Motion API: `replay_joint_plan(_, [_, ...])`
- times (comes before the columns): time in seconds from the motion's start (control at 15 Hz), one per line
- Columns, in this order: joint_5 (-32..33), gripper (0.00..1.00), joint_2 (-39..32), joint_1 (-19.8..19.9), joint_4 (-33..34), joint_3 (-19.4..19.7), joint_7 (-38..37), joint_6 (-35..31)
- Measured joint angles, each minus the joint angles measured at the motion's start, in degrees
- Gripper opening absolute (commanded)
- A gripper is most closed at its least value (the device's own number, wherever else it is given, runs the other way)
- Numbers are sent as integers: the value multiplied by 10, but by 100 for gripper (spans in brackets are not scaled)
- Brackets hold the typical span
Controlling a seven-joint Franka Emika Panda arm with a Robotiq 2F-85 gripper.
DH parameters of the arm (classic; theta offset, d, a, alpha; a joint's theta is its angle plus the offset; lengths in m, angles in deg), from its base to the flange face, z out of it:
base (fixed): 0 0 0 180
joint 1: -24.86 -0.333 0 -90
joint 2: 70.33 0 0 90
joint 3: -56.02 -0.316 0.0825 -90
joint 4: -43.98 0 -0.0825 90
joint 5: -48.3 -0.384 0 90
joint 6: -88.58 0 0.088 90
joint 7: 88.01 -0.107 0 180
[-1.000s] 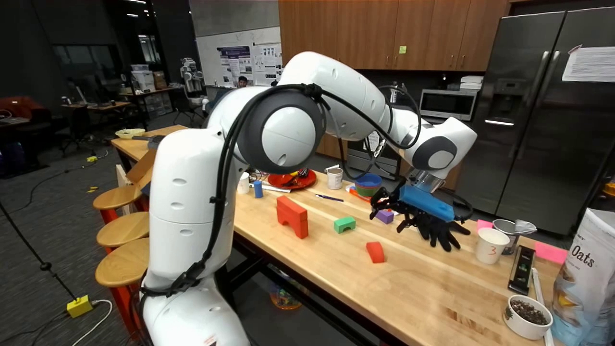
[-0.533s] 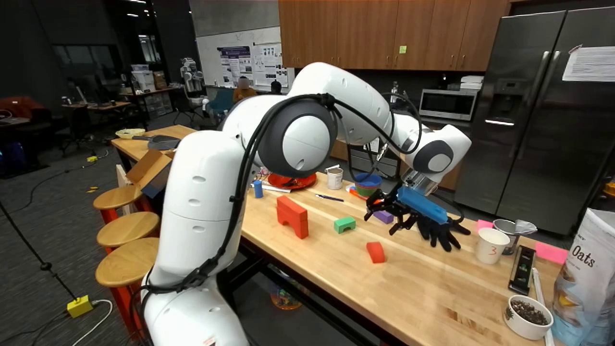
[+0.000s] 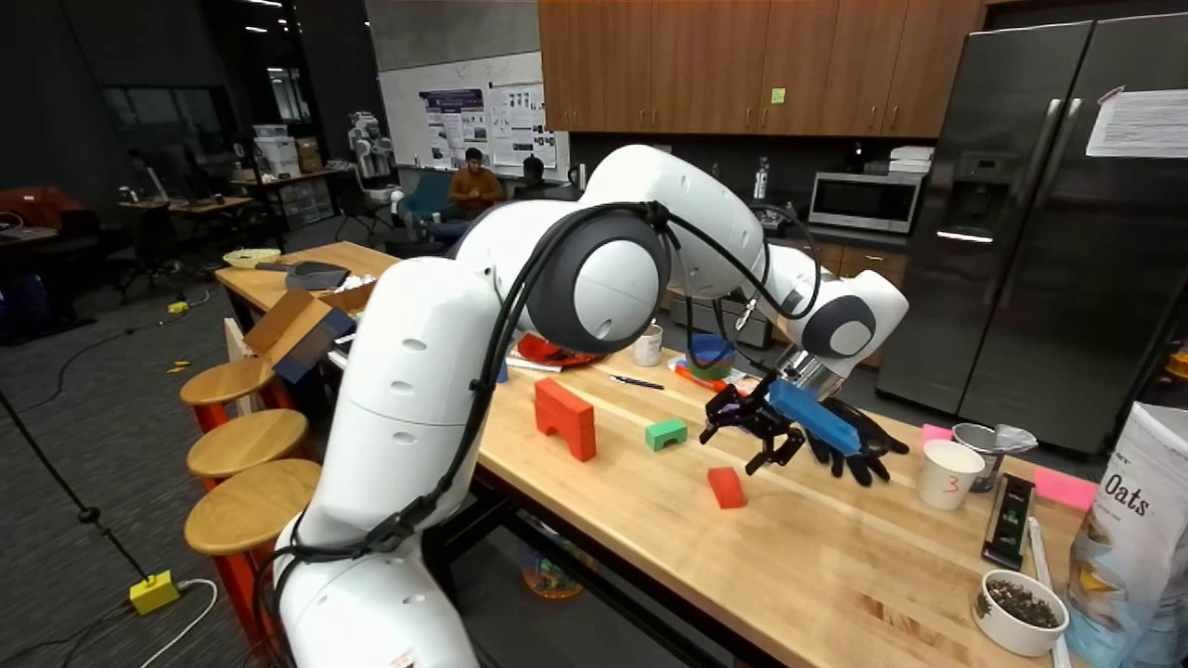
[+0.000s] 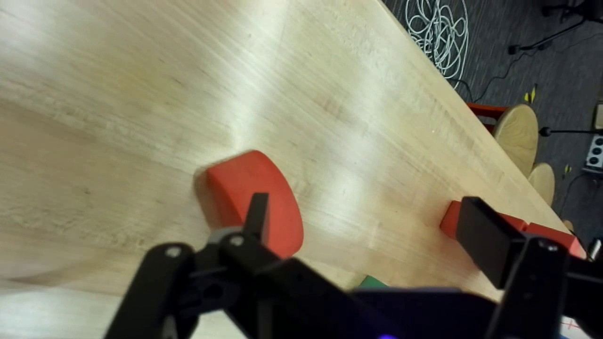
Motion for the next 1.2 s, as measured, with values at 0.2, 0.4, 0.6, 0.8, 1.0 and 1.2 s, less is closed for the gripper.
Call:
replay_joint_plan(0.2, [0, 100, -12, 2, 2, -1, -1, 0])
replay_joint_plan(0.4, [14, 100, -15, 1, 4, -3, -1, -16])
replay_joint_plan(0.6, [57, 100, -15, 1, 7, -8, 1, -46])
replay_joint_plan(0.8, [89, 100, -15, 0, 10, -16, 3, -63])
replay_joint_plan(1.0, [100, 100, -15, 0, 11, -26, 9, -68])
replay_joint_plan(1.2, [102, 100, -15, 0, 11, -33, 15, -68])
